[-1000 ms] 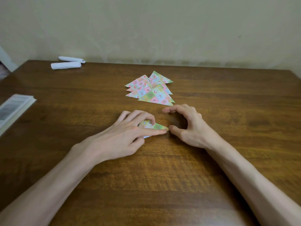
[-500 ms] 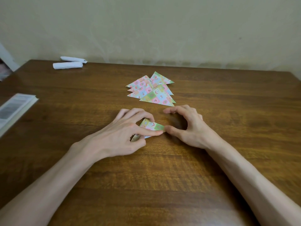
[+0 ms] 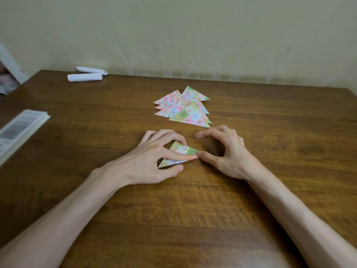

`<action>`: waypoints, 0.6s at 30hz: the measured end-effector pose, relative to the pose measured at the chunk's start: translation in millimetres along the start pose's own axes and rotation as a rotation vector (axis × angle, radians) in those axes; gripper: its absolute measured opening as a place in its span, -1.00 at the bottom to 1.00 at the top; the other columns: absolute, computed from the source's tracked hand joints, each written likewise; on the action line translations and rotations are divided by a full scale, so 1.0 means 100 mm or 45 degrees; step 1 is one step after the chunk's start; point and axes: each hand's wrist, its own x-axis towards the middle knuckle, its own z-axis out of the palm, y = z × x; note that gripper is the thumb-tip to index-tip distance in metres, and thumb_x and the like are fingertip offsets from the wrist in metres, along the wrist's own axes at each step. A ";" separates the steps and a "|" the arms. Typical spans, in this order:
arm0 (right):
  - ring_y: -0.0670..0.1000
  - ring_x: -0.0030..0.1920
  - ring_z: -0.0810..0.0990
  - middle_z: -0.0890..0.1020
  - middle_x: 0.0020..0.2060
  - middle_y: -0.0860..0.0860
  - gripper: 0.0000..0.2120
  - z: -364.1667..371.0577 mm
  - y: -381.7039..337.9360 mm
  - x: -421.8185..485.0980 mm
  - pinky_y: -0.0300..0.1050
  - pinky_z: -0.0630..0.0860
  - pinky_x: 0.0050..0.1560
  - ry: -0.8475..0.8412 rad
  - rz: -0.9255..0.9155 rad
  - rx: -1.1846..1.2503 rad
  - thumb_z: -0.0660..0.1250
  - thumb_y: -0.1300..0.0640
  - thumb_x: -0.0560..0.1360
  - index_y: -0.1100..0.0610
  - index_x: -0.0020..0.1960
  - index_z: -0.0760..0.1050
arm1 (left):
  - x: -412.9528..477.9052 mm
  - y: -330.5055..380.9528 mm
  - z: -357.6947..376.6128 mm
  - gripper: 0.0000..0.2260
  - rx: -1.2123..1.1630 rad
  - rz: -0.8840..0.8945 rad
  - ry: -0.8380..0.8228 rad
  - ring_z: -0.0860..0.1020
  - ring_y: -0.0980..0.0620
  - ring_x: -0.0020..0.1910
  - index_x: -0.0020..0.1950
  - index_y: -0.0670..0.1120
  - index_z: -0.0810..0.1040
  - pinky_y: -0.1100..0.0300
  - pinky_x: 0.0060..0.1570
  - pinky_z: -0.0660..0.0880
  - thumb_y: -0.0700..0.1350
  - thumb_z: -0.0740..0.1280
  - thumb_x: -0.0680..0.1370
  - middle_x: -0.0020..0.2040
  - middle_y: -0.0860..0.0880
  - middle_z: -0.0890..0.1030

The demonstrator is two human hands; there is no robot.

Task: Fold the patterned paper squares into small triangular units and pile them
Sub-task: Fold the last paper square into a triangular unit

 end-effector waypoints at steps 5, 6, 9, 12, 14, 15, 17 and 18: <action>-0.18 0.40 0.31 0.52 0.19 -0.27 -0.77 0.00 0.02 -0.05 0.02 0.15 0.41 0.072 -0.081 0.075 0.48 -0.20 0.47 -0.33 0.12 0.60 | 0.01 -0.03 0.02 -0.61 -0.084 -0.037 0.172 0.34 0.24 0.48 0.39 0.22 0.58 0.09 0.41 0.22 0.19 0.43 0.57 0.33 0.31 0.54; -0.19 0.42 0.29 0.52 0.20 -0.28 -0.79 0.00 0.02 -0.06 0.03 0.14 0.40 0.073 -0.110 0.055 0.46 -0.22 0.47 -0.32 0.10 0.61 | 0.02 -0.02 0.02 -0.65 -0.087 -0.034 0.181 0.36 0.25 0.46 0.37 0.21 0.61 0.09 0.40 0.23 0.17 0.43 0.58 0.32 0.31 0.55; -0.20 0.43 0.30 0.54 0.20 -0.30 -0.78 0.00 0.00 -0.08 0.09 0.12 0.45 0.039 -0.188 -0.016 0.42 -0.31 0.46 -0.30 0.06 0.64 | 0.03 0.00 0.03 -0.71 -0.048 -0.025 0.241 0.44 0.26 0.39 0.33 0.17 0.64 0.06 0.36 0.31 0.08 0.44 0.60 0.27 0.29 0.60; -0.21 0.41 0.35 0.56 0.19 -0.29 -0.74 0.03 -0.04 -0.08 0.11 0.13 0.47 0.037 -0.252 -0.046 0.41 -0.34 0.45 -0.26 0.06 0.66 | 0.03 0.03 0.01 -0.74 -0.073 -0.014 0.329 0.52 0.32 0.31 0.27 0.10 0.70 0.07 0.30 0.43 0.07 0.43 0.59 0.22 0.24 0.66; -0.20 0.35 0.42 0.58 0.14 -0.28 -0.80 0.05 -0.06 -0.08 0.09 0.20 0.42 0.085 -0.311 -0.058 0.43 -0.26 0.50 -0.23 0.06 0.67 | 0.03 0.07 0.01 -0.79 -0.093 -0.004 0.406 0.56 0.33 0.26 0.22 0.06 0.73 0.07 0.25 0.50 0.02 0.42 0.61 0.18 0.21 0.69; -0.19 0.29 0.46 0.60 0.11 -0.27 -0.85 0.06 -0.07 -0.08 0.07 0.25 0.37 0.124 -0.351 -0.072 0.44 -0.20 0.53 -0.20 0.05 0.68 | 0.03 0.09 0.00 -0.81 -0.095 0.008 0.439 0.57 0.33 0.24 0.20 0.04 0.73 0.07 0.23 0.52 -0.01 0.42 0.62 0.17 0.20 0.70; -0.16 0.16 0.54 0.64 0.02 -0.26 -0.90 0.07 -0.09 -0.07 0.01 0.35 0.24 0.216 -0.426 -0.121 0.41 -0.10 0.60 -0.14 0.06 0.68 | 0.03 0.11 -0.01 -0.83 -0.108 0.029 0.500 0.61 0.31 0.19 0.18 0.01 0.74 0.10 0.18 0.55 -0.06 0.45 0.61 0.14 0.18 0.71; -0.14 0.09 0.55 0.65 -0.01 -0.25 -0.91 0.07 -0.10 -0.07 -0.01 0.38 0.18 0.258 -0.451 -0.144 0.39 -0.06 0.62 -0.10 0.06 0.66 | 0.04 0.12 -0.02 -0.83 -0.118 0.029 0.544 0.62 0.29 0.16 0.16 0.00 0.75 0.10 0.15 0.56 -0.07 0.47 0.59 0.12 0.17 0.72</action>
